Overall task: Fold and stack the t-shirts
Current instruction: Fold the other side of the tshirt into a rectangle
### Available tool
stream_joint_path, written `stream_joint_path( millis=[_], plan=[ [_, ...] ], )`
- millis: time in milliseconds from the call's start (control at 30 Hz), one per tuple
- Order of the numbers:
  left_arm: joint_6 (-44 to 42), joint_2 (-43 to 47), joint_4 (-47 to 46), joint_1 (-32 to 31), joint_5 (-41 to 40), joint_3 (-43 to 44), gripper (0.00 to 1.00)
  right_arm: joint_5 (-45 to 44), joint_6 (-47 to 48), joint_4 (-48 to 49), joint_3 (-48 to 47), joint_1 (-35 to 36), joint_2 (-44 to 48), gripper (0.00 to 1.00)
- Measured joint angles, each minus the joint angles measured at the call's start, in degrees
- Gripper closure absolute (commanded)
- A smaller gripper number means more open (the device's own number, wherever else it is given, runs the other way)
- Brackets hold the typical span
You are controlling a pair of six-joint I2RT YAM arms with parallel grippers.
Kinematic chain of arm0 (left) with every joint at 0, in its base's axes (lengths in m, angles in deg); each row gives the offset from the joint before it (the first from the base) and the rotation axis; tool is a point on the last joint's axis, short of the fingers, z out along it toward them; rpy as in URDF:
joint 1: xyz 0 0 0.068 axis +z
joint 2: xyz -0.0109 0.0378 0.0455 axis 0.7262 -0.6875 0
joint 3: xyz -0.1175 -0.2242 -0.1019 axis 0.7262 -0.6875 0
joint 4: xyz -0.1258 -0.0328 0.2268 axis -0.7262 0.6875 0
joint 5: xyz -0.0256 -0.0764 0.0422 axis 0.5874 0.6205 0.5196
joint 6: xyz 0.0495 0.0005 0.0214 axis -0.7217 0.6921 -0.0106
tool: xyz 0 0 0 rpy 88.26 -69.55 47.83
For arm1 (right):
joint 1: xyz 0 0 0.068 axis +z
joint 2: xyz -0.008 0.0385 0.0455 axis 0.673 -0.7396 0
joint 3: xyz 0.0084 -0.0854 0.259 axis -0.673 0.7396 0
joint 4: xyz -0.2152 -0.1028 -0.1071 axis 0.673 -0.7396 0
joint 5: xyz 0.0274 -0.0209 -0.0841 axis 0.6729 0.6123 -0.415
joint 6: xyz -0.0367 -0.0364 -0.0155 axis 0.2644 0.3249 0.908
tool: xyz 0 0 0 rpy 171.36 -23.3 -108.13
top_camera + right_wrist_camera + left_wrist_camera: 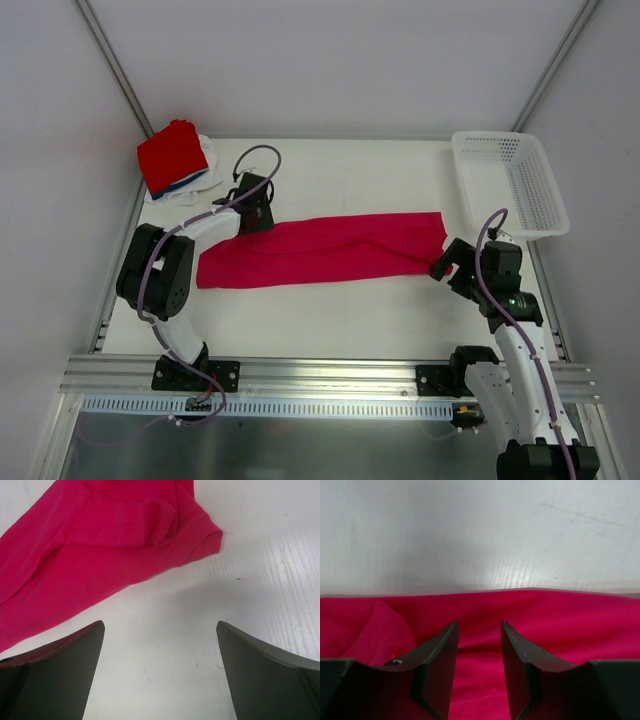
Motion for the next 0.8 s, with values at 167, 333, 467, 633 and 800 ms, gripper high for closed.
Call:
stream_joint_path(
  millis=[167, 333, 467, 633, 800],
  plan=[
    [0.1, 0.6, 0.4, 0.0, -2.2, -3.3, 0.6, 0.0, 0.0, 0.2, 0.1, 0.0, -0.1, 0.01],
    [1.4, 4.8, 1.5, 0.0, -3.6, -8.7, 0.6, 0.1, 0.0, 0.8, 1.2, 0.0, -0.3, 0.0],
    [3.1, 9.8, 2.4, 0.0, -5.5, -13.0, 0.6, 0.3, 0.0, 0.8, 1.6, 0.0, -0.3, 0.01],
    [6.3, 16.8, 4.6, -0.5, -7.1, -18.4, 0.6, 0.2, 0.0, 0.7, 1.8, 0.0, 0.9, 0.0],
    [10.4, 26.1, 8.0, -3.5, -7.5, -24.2, 0.64, 0.2, 0.0, 0.5, 1.9, 0.0, 1.6, 0.01]
  ],
)
